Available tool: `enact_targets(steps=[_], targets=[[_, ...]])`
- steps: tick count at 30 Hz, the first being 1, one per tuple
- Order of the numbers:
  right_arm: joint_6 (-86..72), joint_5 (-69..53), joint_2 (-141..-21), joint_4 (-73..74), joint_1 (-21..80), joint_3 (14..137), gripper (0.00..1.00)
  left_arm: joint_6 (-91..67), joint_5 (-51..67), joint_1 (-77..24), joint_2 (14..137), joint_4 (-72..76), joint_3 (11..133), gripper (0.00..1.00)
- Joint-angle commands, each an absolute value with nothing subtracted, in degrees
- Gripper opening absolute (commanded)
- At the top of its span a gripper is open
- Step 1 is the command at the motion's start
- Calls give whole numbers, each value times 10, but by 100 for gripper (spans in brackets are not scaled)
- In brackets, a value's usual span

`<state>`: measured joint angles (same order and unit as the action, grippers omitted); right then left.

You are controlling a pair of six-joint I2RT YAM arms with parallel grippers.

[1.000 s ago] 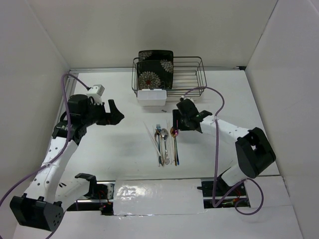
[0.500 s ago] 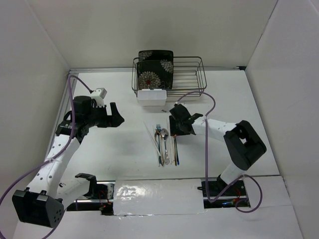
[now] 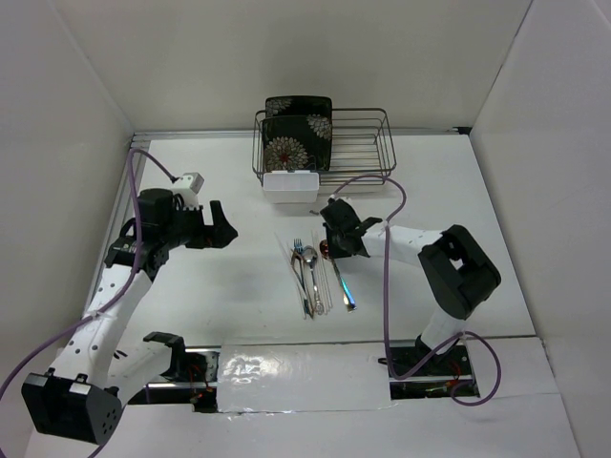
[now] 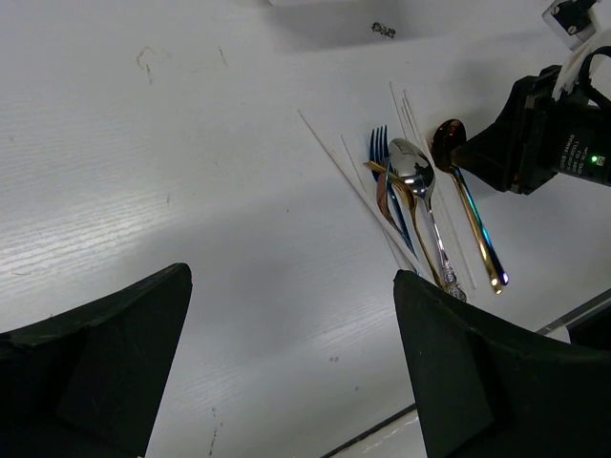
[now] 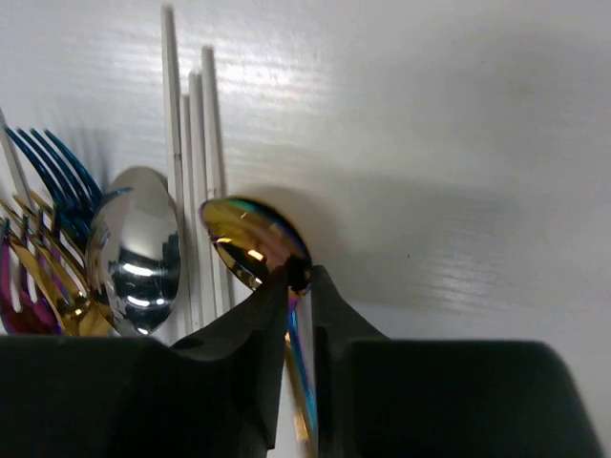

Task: Sort the eating utensils into containers

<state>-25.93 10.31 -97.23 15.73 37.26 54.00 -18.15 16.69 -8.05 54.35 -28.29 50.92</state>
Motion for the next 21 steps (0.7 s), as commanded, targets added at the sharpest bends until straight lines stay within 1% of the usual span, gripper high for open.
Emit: enact_targets(steps=[1,4,5,10,15,21], targets=[[-257,100,-978,121,377,519,17,-177,180,-79,537,-260,506,100],[-260,100,-974,108,378,512,1,-180,181,-78,539,-267,511,100],[-259,100,-974,108,378,512,0,-181,180,-78,541,-267,512,100],[-249,100,-972,113,378,512,0,-190,186,-79,541,-276,510,100],[-241,100,-940,126,375,525,0,-198,208,-79,538,-272,512,100],[-241,79,-898,147,375,541,0,-177,316,-80,545,-241,504,100]])
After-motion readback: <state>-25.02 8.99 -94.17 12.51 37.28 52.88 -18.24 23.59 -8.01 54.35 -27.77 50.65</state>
